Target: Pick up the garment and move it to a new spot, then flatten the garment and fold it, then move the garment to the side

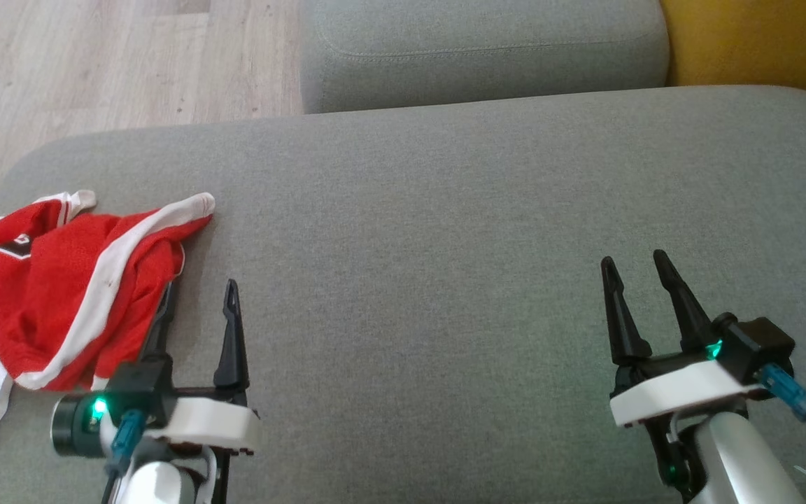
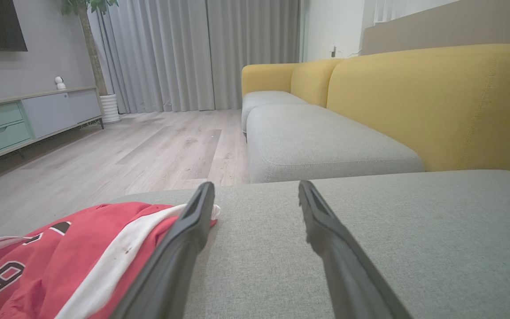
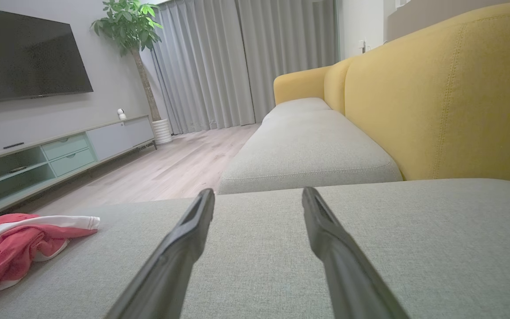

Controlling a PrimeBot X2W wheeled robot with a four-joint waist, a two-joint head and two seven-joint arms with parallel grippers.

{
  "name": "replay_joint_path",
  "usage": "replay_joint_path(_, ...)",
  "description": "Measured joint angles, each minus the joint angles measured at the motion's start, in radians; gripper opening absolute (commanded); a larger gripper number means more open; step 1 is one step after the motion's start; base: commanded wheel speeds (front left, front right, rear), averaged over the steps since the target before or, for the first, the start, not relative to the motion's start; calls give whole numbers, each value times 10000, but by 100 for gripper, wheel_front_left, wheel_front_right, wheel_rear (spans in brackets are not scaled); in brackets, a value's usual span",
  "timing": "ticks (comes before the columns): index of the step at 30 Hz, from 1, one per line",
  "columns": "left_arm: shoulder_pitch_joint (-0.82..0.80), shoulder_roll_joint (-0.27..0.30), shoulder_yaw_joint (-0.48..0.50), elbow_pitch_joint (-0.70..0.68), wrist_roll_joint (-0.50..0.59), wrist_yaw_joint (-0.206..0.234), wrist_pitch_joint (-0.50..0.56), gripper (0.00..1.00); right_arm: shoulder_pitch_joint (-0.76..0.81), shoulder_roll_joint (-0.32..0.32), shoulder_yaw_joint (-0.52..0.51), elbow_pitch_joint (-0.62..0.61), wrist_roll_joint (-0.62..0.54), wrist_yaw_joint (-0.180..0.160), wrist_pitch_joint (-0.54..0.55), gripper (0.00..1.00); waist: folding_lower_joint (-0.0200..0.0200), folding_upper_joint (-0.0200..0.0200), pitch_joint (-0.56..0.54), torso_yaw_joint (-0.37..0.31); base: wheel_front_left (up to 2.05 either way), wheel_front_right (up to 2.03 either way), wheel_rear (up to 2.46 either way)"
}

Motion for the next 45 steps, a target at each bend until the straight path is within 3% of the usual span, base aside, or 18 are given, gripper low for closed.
replay_joint_path(16,-126,-13,38,94,-4,-13,0,100,5,-2,-13,-4,2,0,-2,100,0,0,-57,362,0,0,0)
replay_joint_path(38,-44,56,746,575,-117,-188,-27,100,89,211,834,-113,447,0,-2,100,0,0,-325,3749,0,0,0)
replay_joint_path(45,126,100,943,717,-117,-295,-27,100,88,232,920,-109,518,0,-2,100,0,0,-423,4424,0,0,0)
